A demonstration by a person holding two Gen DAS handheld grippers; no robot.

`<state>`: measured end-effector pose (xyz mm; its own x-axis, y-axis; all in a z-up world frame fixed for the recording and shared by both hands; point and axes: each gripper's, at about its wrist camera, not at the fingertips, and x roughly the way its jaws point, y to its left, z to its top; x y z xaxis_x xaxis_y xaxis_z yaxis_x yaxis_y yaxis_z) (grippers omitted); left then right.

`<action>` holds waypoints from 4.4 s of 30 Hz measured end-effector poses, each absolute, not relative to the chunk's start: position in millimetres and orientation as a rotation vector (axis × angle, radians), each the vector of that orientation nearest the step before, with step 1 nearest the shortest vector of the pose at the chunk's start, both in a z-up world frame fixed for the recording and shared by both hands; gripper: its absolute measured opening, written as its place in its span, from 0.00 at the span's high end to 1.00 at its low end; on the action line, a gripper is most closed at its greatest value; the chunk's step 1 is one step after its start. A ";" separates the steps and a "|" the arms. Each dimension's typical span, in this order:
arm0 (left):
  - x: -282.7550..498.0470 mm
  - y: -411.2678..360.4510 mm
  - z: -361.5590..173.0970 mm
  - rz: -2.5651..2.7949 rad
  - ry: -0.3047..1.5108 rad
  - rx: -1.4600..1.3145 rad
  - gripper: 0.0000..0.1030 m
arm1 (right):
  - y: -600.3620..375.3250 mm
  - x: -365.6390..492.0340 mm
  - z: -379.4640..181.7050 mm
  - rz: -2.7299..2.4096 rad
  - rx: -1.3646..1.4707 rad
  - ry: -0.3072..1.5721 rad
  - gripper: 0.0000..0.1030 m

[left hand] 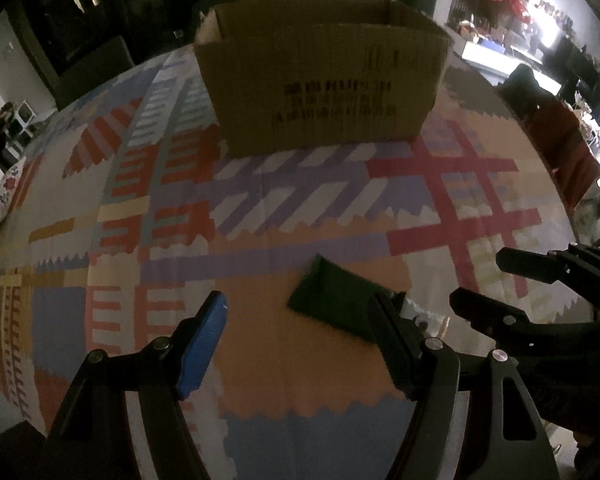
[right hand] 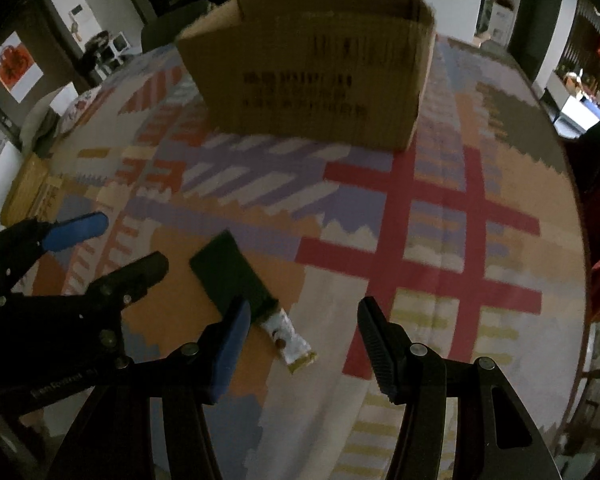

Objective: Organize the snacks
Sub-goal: 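Move both empty grippers back down to the remaining snacks, then grasp the white candy bar with the right gripper, then grasp the dark square packet with the left gripper while the right gripper holds the candy bar, then lift both held snacks and carry them over the cardboard box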

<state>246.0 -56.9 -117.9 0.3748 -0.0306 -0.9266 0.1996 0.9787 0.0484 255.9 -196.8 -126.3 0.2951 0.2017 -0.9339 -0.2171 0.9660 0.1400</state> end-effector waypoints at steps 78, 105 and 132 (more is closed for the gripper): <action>293.1 -82.7 -203.7 0.215 1.443 -0.296 0.28 | -222.7 304.2 -168.5 0.274 -0.068 1.251 0.80; 272.0 -60.2 -189.3 0.011 1.306 -0.027 0.52 | -195.4 287.6 -162.4 0.310 -0.042 1.239 0.80; 278.8 -50.6 -35.4 -0.151 0.888 0.063 0.55 | -190.3 275.8 -44.7 0.174 0.044 0.925 0.80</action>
<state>278.8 -50.6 -35.4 0.6213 -0.1048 -0.7765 0.1574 0.9875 -0.0073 275.8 -190.3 -44.7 0.5887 0.1681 -0.7907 -0.1305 0.9851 0.1123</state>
